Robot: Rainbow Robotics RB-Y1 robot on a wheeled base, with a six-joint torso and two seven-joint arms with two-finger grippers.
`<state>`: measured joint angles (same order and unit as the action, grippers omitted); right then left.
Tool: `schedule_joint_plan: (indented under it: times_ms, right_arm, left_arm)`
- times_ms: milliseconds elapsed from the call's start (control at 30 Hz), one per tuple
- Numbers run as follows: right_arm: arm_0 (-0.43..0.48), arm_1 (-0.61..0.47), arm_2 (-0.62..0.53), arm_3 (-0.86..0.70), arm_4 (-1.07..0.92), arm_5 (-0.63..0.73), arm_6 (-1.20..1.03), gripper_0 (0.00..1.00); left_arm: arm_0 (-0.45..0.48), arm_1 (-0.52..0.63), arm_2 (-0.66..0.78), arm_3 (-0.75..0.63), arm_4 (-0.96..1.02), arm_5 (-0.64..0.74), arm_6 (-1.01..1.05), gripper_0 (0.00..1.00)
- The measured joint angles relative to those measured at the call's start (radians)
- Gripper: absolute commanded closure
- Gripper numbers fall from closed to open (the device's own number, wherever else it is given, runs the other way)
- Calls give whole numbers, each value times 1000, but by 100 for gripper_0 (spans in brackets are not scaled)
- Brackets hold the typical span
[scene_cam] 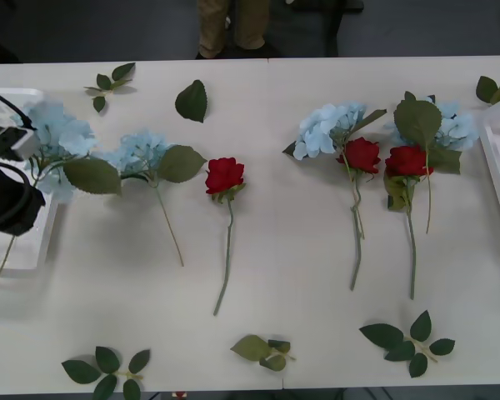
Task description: Place the red flowers into the right box and the blue flowers into the left box. If a person shows an open palm, hand one flower to the person first, then continue sorting.
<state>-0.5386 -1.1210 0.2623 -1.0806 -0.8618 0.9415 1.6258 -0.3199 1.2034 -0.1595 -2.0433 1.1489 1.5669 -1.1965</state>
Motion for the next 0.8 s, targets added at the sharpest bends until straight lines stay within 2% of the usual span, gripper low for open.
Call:
schedule_joint_plan:
  times_ms: [133, 233, 300, 367, 433, 533, 667, 800]
  right_arm:
    - [0, 18, 24, 23, 22, -31, -1, 100]
    - [-1, 41, 26, 55, 50, -86, -2, 97]
    - [-3, 53, 26, 74, 67, -107, -2, 64]
    - [-3, 58, 26, 81, 72, -111, -2, 38]
    - [-3, 58, 26, 83, 74, -113, -3, 29]
    - [-3, 58, 26, 84, 76, -116, -3, 21]
    - [-3, 58, 22, 87, 63, -108, -3, 14]
    - [-6, 58, -13, 66, -42, 52, -3, 14]
  left_arm:
    - [-79, 8, 0, 170, -2, -93, -47, 100]
    - [-102, 8, 0, 318, -2, -172, -203, 100]
    - [-106, 8, 0, 415, -2, -195, -331, 100]
    - [-106, 8, 0, 498, -3, -205, -401, 100]
    - [-106, 8, 0, 568, -6, -208, -398, 100]
    - [-106, 5, 0, 650, -12, -231, -384, 100]
    - [-106, -5, 0, 759, -27, -378, -384, 100]
    - [-108, -24, 0, 831, -44, -451, -384, 100]
